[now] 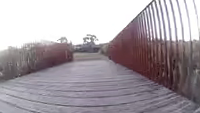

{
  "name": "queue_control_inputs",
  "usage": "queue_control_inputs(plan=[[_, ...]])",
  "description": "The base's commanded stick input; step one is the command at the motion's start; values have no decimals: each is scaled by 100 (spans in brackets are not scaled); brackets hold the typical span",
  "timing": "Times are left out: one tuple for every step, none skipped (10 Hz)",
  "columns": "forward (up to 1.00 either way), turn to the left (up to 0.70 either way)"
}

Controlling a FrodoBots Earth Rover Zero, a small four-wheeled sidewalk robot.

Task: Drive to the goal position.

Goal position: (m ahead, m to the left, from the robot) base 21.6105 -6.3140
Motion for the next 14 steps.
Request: queue_control_inputs(plan=[[70, 0], [70, 0], [70, 0], [70, 0], [70, -14], [70, -14], [70, -14], [70, -14], [70, -14], [70, -14], [70, -14], [70, -14], [70, -14], [70, -14]])
